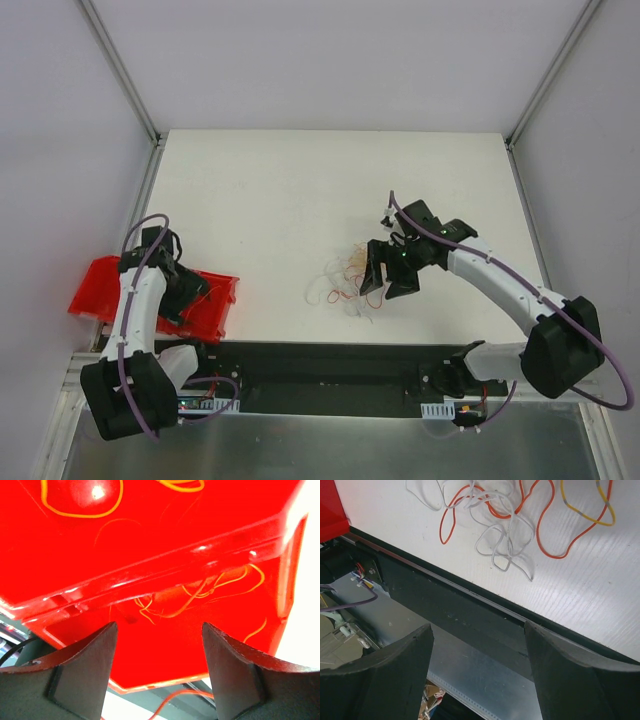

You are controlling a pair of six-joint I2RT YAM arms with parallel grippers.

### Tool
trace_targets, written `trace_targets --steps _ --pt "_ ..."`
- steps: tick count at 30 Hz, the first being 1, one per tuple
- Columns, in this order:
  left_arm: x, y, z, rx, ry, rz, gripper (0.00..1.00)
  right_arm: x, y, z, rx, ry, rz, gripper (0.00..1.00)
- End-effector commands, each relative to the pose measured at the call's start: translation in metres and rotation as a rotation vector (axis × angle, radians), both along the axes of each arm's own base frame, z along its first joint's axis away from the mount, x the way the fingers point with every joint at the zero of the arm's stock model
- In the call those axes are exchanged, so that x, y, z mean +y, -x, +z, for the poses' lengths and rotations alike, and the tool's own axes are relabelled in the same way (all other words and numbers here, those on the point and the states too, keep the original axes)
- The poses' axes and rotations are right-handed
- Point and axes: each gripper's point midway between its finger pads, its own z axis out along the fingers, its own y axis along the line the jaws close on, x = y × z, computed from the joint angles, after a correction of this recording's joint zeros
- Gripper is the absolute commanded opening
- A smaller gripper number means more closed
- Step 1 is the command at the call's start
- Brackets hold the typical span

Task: Untangle the cables

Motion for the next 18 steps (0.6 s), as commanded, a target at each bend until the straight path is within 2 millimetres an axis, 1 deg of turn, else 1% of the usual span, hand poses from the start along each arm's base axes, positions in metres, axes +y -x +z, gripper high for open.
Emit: trace_targets --steps 1,4,6,9,11,13,15,16,18 --pt "0.013 -0.008 0.04 -0.079 -0.089 -0.032 0.68 -0.003 -0.004 0.013 -0.068 -0.032 -0.011 0.76" --pt "0.01 -0.016 0.053 -0.144 -0.079 -0.071 0.68 -0.007 -0.005 0.013 -0.086 -0.029 -0.018 0.76" --pt "0.003 -0.019 0.055 -0.154 -0.041 -0.082 0.68 -0.009 -0.006 0.014 -0.096 -0.033 -0.019 0.76" --pt "0.003 -0.021 0.06 -0.147 -0.039 -0.085 0.73 -0.01 -0.007 0.014 -0.107 -0.044 -0.027 0.76" --pt "0.005 -0.027 0.068 -0.172 -0.051 -0.108 0.75 -0.011 -0.008 0.013 -0.108 -0.05 -0.032 0.76" --pt "0.002 -0.036 0.078 -0.212 -0.03 -0.152 0.75 -0.012 -0.008 0.014 -0.117 -0.053 -0.033 0.76" --pt "-0.006 -0.044 0.082 -0.247 0.011 -0.21 0.74 -0.014 -0.008 0.013 -0.12 -0.052 -0.039 0.76" --pt "-0.01 -0.049 0.082 -0.267 0.032 -0.235 0.71 -0.016 -0.009 0.012 -0.124 -0.052 -0.043 0.76" --pt "-0.012 -0.05 0.079 -0.257 0.049 -0.249 0.65 -0.017 -0.009 0.011 -0.128 -0.052 -0.049 0.76"
